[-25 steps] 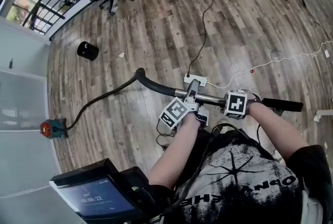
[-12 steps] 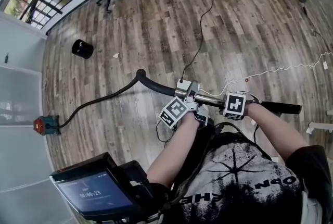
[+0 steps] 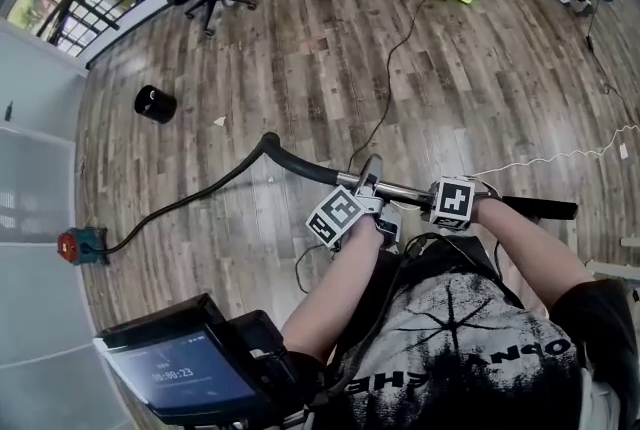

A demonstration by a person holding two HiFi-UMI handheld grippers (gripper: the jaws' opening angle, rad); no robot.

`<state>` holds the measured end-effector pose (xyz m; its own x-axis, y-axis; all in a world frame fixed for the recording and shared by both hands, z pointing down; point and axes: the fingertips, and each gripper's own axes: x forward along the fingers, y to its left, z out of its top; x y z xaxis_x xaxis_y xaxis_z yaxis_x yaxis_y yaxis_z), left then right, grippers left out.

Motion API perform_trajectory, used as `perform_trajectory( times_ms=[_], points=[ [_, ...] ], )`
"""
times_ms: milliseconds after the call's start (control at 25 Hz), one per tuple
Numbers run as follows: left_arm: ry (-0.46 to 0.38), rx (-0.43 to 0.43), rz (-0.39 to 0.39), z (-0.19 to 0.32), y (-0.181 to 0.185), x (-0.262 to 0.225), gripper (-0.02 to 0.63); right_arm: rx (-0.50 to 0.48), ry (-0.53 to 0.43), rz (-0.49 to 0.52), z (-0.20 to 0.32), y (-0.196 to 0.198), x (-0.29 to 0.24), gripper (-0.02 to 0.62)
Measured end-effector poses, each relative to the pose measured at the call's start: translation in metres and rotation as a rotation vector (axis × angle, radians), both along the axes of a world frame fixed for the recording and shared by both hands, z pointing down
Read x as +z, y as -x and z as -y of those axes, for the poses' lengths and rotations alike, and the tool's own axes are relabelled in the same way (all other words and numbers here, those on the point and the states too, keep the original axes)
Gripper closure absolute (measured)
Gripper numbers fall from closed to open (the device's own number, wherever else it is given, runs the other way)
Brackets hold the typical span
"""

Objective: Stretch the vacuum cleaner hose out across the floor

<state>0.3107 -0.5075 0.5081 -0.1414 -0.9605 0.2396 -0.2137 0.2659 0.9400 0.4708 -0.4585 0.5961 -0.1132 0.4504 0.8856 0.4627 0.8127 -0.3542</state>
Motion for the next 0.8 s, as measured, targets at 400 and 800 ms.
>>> perform_trajectory(
  times_ms=[400, 800],
  points=[
    [-0.103, -0.136, 0.16, 0.061, -0.028, -0.03, 0.506, -0.205, 0.219, 0.01, 0.073, -0.031, -0.006, 0.541],
    [-0.136, -0.297, 0.155, 0.087, -0.034, -0.041, 0.518, -0.454, 0.415, -0.152, 0.12, -0.054, -0.03, 0.538]
  ],
)
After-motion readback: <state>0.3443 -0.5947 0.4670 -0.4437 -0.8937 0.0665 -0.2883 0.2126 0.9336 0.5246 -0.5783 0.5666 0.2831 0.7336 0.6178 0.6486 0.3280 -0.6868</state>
